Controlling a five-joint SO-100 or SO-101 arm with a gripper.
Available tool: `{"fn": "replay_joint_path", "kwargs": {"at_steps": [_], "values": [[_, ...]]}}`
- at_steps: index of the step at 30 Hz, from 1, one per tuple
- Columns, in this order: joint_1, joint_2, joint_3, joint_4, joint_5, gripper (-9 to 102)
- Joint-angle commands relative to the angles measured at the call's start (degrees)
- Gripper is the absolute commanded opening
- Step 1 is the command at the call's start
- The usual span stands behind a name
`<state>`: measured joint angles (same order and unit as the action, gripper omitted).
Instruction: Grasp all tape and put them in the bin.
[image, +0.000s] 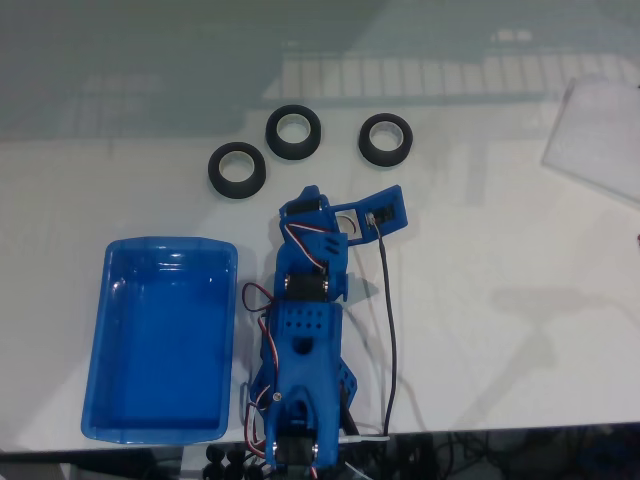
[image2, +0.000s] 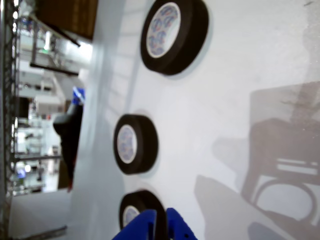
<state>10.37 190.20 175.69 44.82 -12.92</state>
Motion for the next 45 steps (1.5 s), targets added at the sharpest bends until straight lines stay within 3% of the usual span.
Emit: {"fn": "replay_joint_path", "kwargs": {"at_steps": [1, 31, 36, 41, 45], "values": [[0.88, 0.26, 1.93, 0.18, 3.60, 0], [0.62, 0.26, 1.93, 0.18, 3.25, 0], [-0.79, 0.26, 1.93, 0.09, 2.46, 21], [-3.52, -2.20, 0.97, -0.70, -1.32, 27], [-7.03, -18.54, -8.44, -2.81, -3.60, 27]]}}
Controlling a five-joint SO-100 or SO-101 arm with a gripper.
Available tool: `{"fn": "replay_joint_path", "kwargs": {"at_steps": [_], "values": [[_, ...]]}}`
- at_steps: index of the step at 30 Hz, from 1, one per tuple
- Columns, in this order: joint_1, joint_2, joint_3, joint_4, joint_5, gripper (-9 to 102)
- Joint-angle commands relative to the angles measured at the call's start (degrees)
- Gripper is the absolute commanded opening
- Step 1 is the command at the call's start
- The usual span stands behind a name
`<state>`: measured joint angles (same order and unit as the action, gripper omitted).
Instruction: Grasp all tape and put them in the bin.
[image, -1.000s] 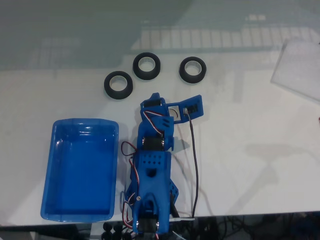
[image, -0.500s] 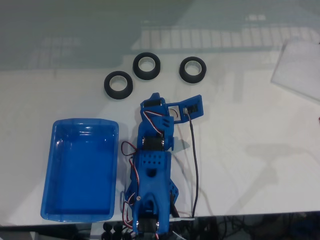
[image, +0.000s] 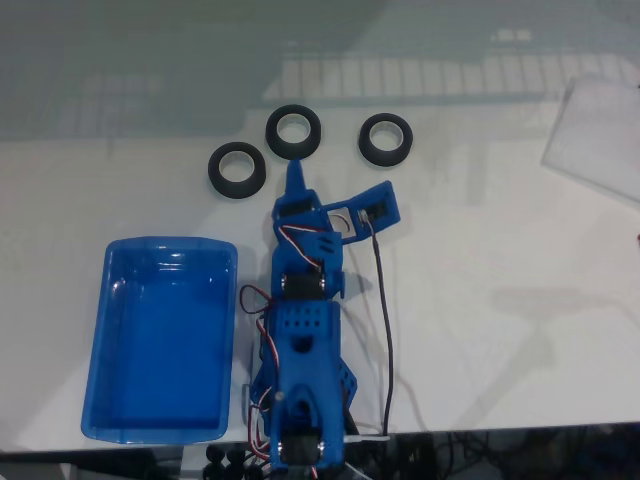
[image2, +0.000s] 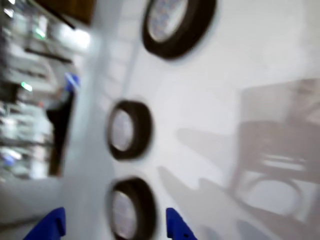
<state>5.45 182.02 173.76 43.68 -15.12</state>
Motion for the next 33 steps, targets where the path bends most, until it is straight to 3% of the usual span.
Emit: {"fn": "replay_joint_path", "kwargs": {"at_steps": [1, 10, 16, 21, 33], "values": [[-2.99, -15.73, -9.76, -2.55, -1.49, 27], [-8.26, -53.79, -38.23, -1.05, -4.48, 27], [-10.90, -70.05, -52.12, 7.21, -6.77, 27], [-12.74, -81.04, -61.17, 12.66, -6.86, 27], [-14.94, -96.50, -74.27, 16.96, -6.68, 26]]}}
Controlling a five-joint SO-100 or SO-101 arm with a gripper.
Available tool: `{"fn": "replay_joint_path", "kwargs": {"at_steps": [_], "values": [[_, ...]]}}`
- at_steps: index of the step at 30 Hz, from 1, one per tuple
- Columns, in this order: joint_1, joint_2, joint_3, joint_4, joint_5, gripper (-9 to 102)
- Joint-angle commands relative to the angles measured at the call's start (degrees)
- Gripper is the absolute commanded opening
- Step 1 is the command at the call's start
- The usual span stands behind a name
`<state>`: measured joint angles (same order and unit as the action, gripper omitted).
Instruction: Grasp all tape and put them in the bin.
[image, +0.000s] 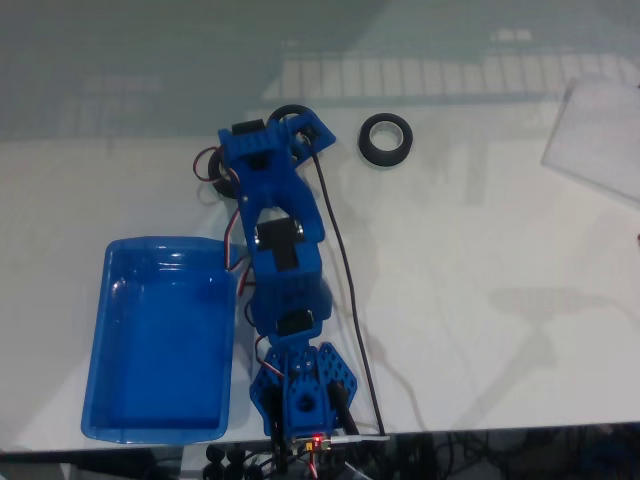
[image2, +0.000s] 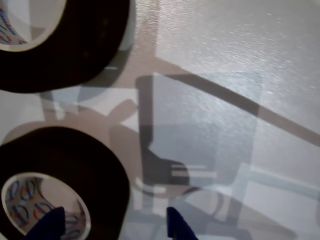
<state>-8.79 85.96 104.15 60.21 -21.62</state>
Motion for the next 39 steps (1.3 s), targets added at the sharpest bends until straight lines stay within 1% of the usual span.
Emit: {"fn": "replay_joint_path", "kwargs": {"at_steps": [1, 4, 6, 8, 11, 17, 22, 24, 26, 29, 33, 35, 39], "values": [[-0.70, -1.14, -5.36, 0.88, -0.18, 26], [-1.05, -2.99, -6.77, 1.76, -0.44, 25], [-1.05, -3.69, -7.03, 1.76, -0.53, 20], [-1.23, -4.04, -7.12, 1.85, -0.53, 14], [-1.41, -4.39, -7.38, 1.85, -0.18, 0], [-1.58, -3.34, -7.91, 1.85, 1.32, 0], [-1.41, 3.52, -7.29, 2.37, 2.55, 0], [-1.58, 8.53, -7.12, 4.22, 2.64, 0], [-2.81, 14.77, -7.12, 8.09, 2.11, 0], [-7.03, 24.43, -7.12, 16.26, -1.05, 0], [-16.00, 34.89, -6.68, 26.10, -3.69, 0], [-21.01, 38.85, -4.83, 27.51, -3.43, 0], [-31.90, 46.76, 2.55, 27.77, -2.29, 0]]}}
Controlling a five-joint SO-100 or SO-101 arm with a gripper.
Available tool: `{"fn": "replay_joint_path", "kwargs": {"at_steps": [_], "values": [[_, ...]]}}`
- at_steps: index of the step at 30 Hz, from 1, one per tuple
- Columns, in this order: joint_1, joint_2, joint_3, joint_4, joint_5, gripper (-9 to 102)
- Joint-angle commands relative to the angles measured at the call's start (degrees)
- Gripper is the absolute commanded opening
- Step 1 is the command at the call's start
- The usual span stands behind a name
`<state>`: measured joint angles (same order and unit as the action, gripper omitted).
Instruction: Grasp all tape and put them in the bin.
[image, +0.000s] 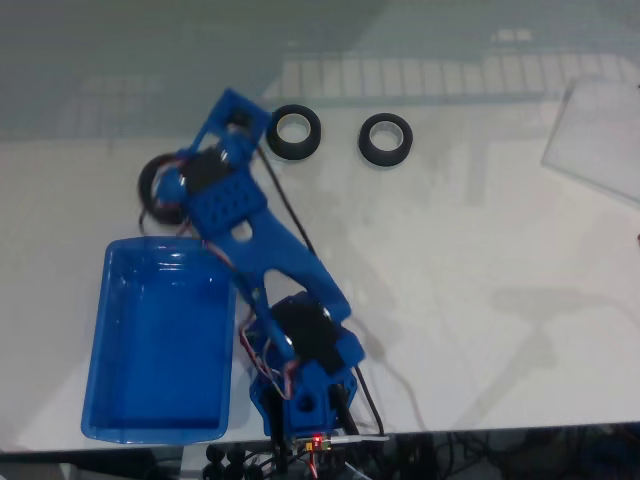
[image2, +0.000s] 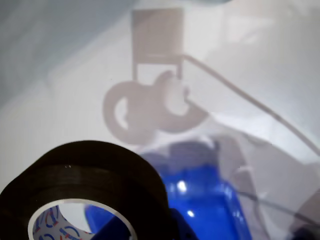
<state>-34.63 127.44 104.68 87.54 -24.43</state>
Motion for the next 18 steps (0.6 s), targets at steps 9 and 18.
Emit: {"fn": "replay_joint_path", "kwargs": {"at_steps": [9, 18], "values": [[-22.50, 9.76, 14.77, -0.26, 6.42, 0], [-28.13, 11.95, 16.61, -1.58, 8.26, 0]]}}
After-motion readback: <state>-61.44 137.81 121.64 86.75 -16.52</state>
